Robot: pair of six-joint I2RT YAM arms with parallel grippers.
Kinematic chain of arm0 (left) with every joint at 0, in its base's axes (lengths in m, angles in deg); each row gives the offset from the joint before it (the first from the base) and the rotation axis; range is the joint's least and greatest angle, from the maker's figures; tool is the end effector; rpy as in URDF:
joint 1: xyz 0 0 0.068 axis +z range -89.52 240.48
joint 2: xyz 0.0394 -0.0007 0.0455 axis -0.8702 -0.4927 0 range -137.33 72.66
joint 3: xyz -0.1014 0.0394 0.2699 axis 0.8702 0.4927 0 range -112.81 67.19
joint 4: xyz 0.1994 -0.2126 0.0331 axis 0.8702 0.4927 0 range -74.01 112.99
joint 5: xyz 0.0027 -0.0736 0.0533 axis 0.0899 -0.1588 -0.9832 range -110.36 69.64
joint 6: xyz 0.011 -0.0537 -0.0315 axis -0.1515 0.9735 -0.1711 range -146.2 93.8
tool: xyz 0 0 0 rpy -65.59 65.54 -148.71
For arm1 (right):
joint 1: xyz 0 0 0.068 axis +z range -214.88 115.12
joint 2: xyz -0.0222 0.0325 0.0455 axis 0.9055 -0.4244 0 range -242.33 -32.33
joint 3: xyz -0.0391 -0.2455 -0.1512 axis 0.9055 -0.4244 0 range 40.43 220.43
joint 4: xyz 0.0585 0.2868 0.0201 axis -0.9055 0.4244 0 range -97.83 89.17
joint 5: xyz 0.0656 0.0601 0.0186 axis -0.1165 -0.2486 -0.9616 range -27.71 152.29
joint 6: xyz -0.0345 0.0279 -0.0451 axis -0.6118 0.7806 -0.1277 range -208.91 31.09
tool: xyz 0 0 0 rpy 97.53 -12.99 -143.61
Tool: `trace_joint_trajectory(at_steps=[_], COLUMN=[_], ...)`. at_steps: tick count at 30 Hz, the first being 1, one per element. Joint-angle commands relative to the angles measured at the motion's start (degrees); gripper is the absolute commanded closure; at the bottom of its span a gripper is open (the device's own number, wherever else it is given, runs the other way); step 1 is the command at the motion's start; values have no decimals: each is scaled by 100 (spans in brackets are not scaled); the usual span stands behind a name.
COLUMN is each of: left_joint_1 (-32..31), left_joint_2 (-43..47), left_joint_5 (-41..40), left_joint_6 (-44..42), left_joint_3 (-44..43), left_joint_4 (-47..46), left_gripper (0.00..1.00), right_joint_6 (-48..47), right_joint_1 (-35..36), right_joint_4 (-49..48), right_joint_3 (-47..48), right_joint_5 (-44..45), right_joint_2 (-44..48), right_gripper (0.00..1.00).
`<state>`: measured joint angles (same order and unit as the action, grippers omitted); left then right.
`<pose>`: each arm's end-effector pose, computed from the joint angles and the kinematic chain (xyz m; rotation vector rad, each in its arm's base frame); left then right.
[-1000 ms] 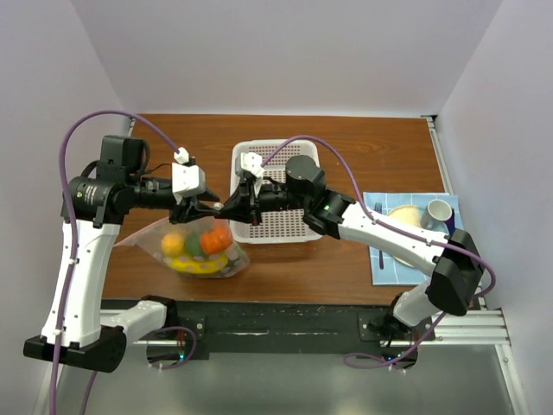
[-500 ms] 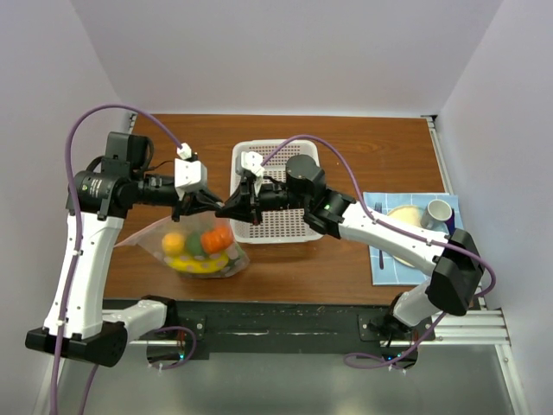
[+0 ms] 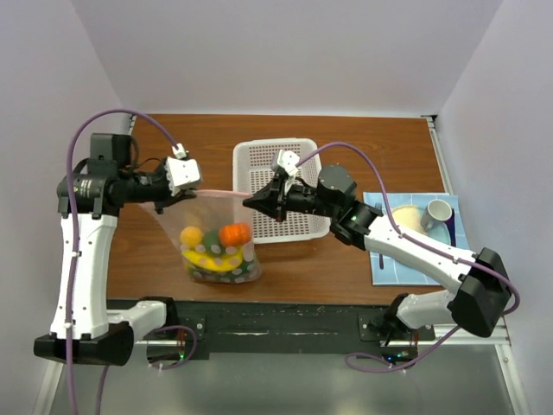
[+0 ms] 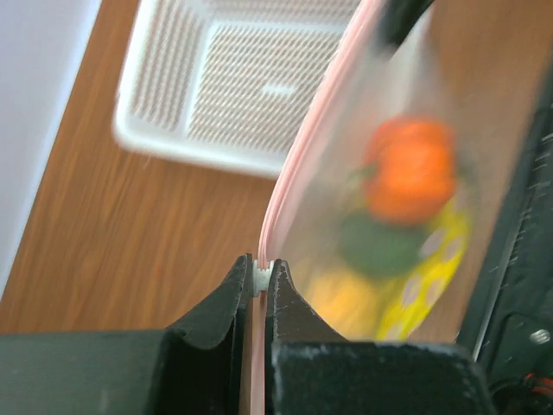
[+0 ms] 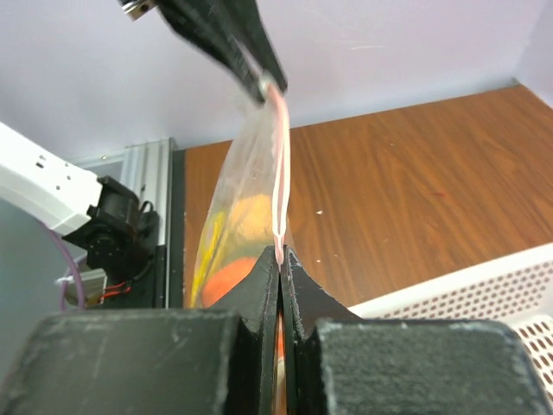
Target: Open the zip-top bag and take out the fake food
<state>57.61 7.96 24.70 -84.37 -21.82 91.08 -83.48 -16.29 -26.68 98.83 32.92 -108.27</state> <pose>0.1951 -0.0442 0.4546 1.3715 1.6979 -0.4363 0.2147 0.2795 0.3636 -0.9937 1.3386 1.1241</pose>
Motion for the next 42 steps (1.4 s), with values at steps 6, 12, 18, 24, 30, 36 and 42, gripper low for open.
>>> trace_joint_trajectory(at_steps=[6,12,18,24,30,36,42], left_joint_1=[3077,3873,3594,3267,3381,3952,3961], left_joint_2=[-516,-824,-315,-358,-1465,-1835,-1178], left_joint_5=[-1553,-1194,-201,441,768,278,-926], left_joint_6=[-2189,-2419,-1287,-653,174,1412,2765], left_joint_3=[-107,-161,-238,-676,-2058,-692,1625], left_joint_4=[50,50,50,41,-11,-1679,-3866], left_gripper=[100,100,51,100,100,74,58], right_joint_6=[142,327,661,284,380,257,257], right_joint_1=[-167,-167,18,387,413,528,537], right_joint_4=[-479,-628,-787,-217,206,584,339], right_joint_3=[-311,-258,154,804,1649,1983,1676], right_joint_5=[273,45,-289,132,536,1205,1117], right_joint_2=[580,493,-87,-560,-1115,-1642,-1520], right_gripper=[100,100,100,100,89,56,48])
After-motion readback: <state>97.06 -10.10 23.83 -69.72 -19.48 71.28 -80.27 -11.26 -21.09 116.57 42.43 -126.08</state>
